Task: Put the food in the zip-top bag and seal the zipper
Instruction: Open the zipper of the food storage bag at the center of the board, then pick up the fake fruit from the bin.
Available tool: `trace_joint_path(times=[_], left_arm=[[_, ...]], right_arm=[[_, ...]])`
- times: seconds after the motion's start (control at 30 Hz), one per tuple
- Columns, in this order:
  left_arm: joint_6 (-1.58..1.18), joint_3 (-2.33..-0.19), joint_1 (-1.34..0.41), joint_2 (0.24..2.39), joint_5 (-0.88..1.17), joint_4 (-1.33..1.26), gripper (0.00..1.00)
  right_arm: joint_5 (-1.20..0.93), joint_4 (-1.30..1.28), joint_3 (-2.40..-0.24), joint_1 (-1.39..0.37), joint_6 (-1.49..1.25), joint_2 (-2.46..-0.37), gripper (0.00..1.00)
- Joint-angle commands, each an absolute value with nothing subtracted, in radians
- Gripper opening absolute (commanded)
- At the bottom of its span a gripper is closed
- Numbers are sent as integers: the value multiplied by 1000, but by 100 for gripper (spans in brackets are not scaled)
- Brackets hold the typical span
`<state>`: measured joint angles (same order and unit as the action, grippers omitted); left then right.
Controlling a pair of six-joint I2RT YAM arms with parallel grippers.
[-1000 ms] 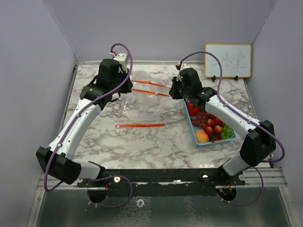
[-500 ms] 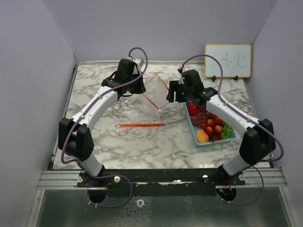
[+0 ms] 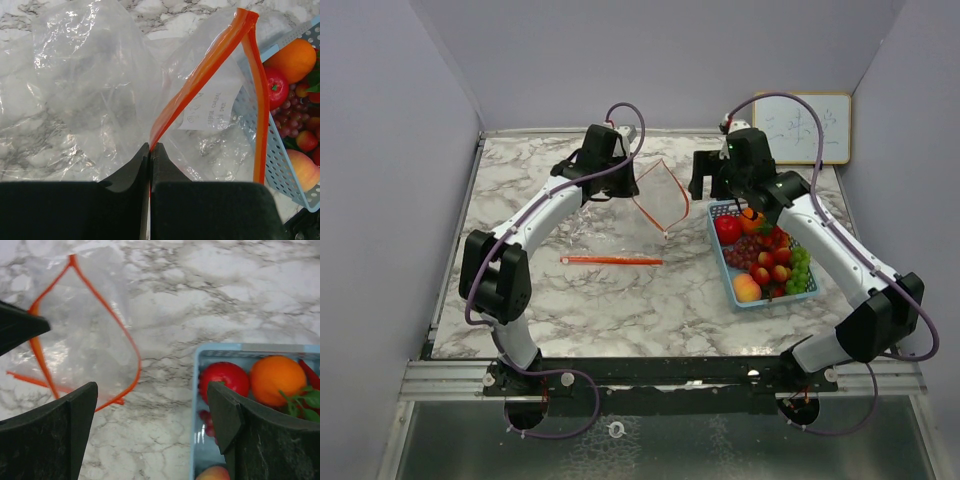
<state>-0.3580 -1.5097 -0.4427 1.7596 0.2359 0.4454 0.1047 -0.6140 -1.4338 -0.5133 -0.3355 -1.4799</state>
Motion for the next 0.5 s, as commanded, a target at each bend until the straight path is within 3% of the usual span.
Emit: trace_joint_path(times=[0.0, 0.47], left_arm=[[-362, -1551, -445, 1766, 269, 415, 0], [-367, -1534, -445, 1751, 300, 404, 0]], right_arm=[[268, -719, -1394, -442, -331, -1443, 89], [165, -678, -1298, -357, -365, -1639, 85]])
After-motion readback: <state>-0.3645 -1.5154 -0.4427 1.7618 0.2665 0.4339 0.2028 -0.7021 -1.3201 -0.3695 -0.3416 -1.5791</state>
